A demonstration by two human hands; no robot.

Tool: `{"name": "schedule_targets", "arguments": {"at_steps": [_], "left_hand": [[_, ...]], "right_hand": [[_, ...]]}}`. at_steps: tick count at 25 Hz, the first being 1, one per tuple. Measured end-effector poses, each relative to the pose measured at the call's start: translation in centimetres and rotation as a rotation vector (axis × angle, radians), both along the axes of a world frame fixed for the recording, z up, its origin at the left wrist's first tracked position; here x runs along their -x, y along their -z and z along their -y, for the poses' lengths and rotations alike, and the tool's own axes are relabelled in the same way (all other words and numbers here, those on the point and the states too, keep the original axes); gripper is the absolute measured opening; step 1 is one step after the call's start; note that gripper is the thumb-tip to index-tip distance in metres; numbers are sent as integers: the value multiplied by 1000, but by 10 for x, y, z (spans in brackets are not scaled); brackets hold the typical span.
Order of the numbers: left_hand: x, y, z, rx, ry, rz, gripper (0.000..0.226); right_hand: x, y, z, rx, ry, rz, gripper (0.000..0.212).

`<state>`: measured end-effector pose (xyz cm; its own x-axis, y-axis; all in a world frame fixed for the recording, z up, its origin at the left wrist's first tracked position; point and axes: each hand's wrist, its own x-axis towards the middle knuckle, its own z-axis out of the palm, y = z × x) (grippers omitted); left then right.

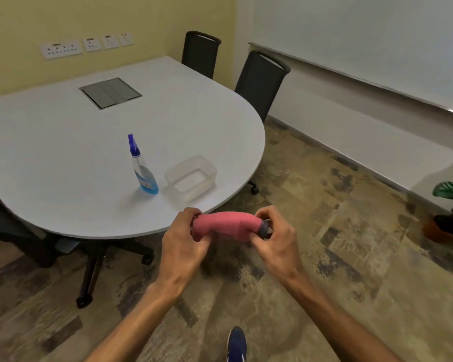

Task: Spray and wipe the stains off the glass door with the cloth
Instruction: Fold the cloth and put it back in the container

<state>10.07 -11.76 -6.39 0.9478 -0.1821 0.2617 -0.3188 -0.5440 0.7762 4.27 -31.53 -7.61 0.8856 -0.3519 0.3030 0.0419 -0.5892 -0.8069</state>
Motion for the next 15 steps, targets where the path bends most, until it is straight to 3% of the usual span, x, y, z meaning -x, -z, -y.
{"name": "schedule_targets", "arguments": {"at_steps": [8,12,15], "left_hand": [[-94,23,21,-341,132,584,51],[-160,42,13,-508,226,667,47],[-222,59,8,-614,316,798,27]], "right_hand": [[-105,13,49,590,-161,342,32],[-164,28,60,798,-253,495,24],[-215,43,68,946,-332,581,7]]}}
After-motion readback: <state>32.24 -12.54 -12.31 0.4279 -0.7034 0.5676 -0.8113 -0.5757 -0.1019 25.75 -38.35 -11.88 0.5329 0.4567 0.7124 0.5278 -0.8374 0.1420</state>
